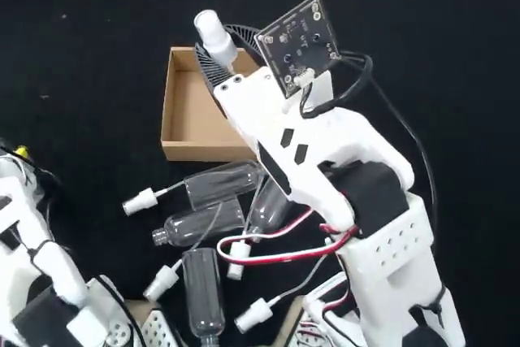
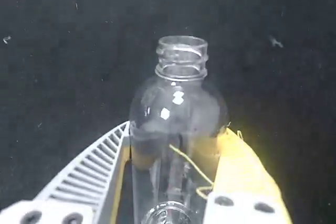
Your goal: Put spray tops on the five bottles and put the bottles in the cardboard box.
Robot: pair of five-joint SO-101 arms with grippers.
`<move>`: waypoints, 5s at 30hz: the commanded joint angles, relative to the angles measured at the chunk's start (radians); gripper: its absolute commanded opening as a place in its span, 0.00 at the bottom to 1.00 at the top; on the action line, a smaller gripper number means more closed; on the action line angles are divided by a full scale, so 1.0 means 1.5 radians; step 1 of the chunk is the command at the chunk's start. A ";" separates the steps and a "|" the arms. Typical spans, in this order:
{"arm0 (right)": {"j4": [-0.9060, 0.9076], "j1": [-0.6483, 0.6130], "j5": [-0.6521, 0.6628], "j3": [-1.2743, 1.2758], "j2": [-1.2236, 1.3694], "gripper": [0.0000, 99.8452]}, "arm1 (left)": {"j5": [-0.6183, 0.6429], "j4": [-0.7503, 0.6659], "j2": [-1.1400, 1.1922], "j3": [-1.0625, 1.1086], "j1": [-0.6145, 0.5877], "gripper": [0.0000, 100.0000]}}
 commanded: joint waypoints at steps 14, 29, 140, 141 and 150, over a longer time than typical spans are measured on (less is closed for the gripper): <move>-0.198 0.003 -0.253 -0.033 -0.018 0.01 | 0.019 0.178 -0.538 0.087 0.320 0.03; -0.307 -0.092 -0.186 -0.033 0.066 0.01 | 0.024 -0.087 -0.905 0.434 0.571 0.03; -0.266 0.207 -0.126 0.690 -0.110 0.06 | -0.071 -0.185 -0.284 0.104 -0.001 0.03; -0.266 0.207 -0.126 0.691 -0.109 0.06 | -0.071 -0.213 -0.257 0.106 -0.010 0.03; -0.269 0.207 -0.122 0.701 -0.109 0.06 | -0.071 -0.544 -0.106 0.229 -0.014 0.03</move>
